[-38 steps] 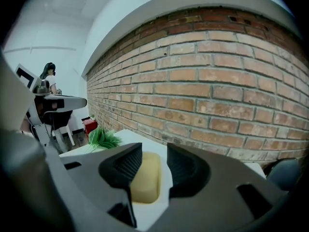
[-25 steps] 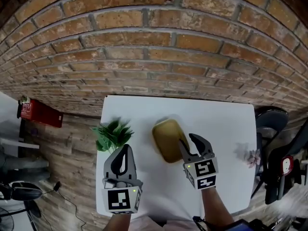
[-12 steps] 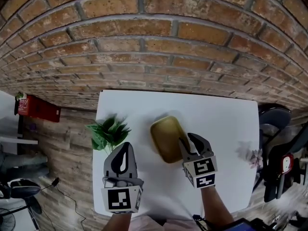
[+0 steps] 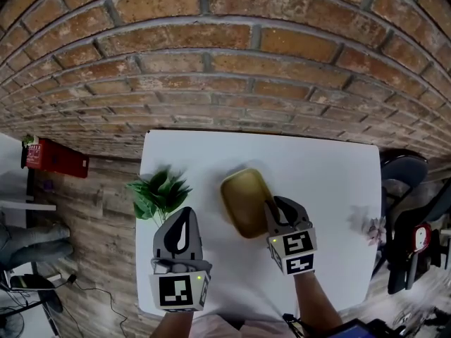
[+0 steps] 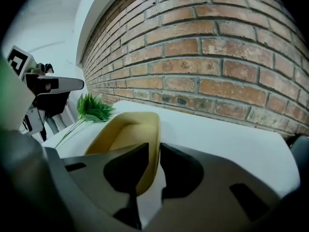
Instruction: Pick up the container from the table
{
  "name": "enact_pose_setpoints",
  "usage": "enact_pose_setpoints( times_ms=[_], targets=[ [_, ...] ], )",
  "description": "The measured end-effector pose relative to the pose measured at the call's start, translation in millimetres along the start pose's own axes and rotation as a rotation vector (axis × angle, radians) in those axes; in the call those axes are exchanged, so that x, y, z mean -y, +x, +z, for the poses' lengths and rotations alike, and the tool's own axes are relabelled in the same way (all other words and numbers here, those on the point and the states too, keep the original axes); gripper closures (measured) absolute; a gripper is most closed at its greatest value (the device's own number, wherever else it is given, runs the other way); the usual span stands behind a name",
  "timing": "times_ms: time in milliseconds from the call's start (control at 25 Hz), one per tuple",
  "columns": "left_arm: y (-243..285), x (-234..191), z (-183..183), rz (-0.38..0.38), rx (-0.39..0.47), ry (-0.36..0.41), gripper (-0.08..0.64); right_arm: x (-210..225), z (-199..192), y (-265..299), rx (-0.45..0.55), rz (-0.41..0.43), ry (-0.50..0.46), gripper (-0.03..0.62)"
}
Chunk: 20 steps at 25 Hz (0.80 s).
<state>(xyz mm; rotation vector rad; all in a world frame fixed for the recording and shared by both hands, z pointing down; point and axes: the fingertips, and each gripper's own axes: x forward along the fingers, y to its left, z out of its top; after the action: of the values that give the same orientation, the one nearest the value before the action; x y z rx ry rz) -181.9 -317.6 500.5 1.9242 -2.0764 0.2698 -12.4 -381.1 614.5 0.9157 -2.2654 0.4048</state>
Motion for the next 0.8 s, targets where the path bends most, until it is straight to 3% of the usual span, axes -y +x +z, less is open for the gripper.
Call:
enact_pose_setpoints(
  times_ms=[160,400,800],
  targets=[
    [-1,-1,-3,-0.004,-0.009,0.025,0.551,1,-1,0,-0.001,-0.013,0.001,0.545],
    [0,1,2,-0.005,0.007,0.002,0.551,0,-1,-2,-0.003,-0.017,0.003,0.566],
    [-7,4,14,-0.013,0.035,0.006,0.551,-6,12,-14,0.033,-0.024,0.005,0.575]
  ],
)
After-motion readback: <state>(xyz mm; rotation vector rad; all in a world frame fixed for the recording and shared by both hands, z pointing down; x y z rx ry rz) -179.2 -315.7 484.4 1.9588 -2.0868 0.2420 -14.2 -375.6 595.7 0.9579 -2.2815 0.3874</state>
